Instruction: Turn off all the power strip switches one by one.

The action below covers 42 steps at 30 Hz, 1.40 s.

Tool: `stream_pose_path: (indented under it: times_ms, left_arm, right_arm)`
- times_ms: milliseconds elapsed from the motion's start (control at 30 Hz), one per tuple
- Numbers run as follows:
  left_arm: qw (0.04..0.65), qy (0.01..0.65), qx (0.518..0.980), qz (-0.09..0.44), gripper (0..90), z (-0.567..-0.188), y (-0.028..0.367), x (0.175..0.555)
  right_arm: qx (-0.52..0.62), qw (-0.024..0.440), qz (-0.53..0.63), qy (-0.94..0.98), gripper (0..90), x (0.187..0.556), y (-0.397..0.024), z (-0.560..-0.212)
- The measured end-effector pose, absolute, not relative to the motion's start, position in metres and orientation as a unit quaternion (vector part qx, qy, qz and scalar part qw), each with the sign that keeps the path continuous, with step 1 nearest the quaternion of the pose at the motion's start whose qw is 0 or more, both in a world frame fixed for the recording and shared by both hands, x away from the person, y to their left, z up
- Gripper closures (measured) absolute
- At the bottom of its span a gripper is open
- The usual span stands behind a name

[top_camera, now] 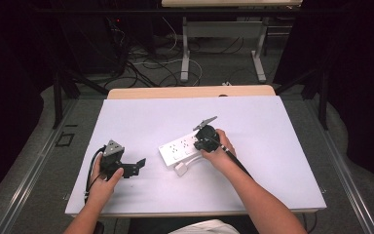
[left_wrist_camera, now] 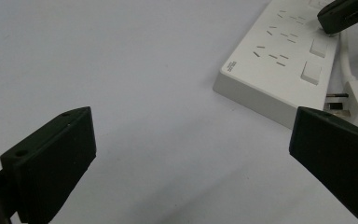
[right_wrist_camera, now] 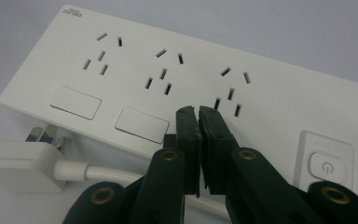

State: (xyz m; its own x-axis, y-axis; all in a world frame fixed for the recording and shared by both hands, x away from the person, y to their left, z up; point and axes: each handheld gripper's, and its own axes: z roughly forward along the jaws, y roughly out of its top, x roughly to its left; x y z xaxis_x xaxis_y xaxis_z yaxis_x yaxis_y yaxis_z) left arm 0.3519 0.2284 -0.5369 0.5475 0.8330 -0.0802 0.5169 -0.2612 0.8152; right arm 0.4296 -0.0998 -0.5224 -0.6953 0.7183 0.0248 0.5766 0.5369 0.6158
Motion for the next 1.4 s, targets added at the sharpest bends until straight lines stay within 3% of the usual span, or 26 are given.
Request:
stream_pose_path:
  times_ms: [1400]
  left_arm:
    - [0.422, 0.437, 0.772, 0.187, 0.4, -0.5369, 0.2287, 0.3519]
  right_arm:
    - [0.38, 0.105, 0.315, 0.863, 90.0, 0.4257, -0.0963, -0.5239]
